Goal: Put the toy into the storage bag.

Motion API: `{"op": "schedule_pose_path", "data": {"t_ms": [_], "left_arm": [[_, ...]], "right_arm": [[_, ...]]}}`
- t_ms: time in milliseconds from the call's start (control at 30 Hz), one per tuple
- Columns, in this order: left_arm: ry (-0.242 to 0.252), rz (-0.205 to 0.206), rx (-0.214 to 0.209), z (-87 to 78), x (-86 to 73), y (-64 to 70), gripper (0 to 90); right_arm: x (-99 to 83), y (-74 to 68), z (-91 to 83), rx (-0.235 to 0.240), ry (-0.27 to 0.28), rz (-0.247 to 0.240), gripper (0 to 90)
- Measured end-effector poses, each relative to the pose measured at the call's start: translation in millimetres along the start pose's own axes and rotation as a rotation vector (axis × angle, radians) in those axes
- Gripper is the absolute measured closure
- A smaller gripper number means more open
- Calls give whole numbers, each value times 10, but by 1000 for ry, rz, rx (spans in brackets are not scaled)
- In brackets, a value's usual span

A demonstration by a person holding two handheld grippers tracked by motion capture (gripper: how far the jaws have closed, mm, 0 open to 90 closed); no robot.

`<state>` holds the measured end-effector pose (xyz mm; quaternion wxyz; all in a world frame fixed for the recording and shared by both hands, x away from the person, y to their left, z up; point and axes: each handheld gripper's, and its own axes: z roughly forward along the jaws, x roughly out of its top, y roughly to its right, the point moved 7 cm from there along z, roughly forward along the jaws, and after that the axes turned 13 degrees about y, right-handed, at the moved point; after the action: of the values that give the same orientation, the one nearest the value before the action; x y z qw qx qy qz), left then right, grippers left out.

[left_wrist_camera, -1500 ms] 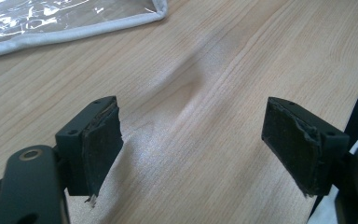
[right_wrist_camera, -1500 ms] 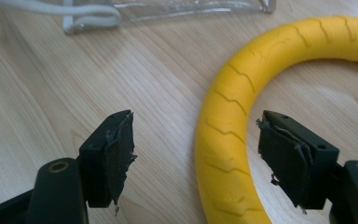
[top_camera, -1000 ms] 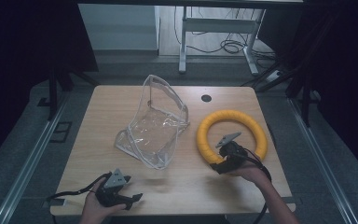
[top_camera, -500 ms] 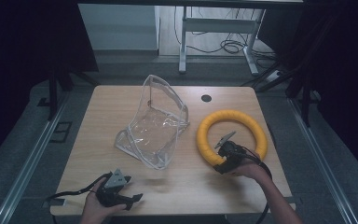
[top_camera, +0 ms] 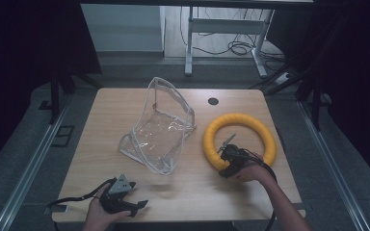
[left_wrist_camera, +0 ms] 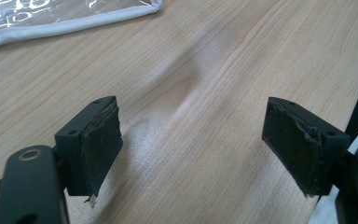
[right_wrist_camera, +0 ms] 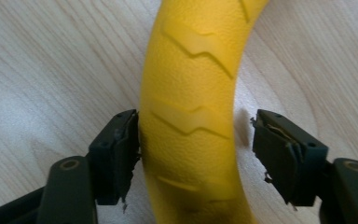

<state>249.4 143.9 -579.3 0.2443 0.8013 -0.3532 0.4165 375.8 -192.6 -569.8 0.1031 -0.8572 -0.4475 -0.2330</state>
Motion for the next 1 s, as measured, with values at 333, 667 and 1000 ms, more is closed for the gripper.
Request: {"op": "schedule_pose_path", "data": {"t_ms": [333, 667, 1000], "left_arm": [[-1, 0, 1, 0, 1, -3, 195], [3, 1, 3, -6, 6, -4, 195], [4, 3, 4, -9, 7, -6, 195]], "right_arm": [[38, -8, 31, 48, -33, -16, 478], [63, 13, 31, 85, -64, -46, 510], [100, 26, 0, 109, -88, -36, 513]]}}
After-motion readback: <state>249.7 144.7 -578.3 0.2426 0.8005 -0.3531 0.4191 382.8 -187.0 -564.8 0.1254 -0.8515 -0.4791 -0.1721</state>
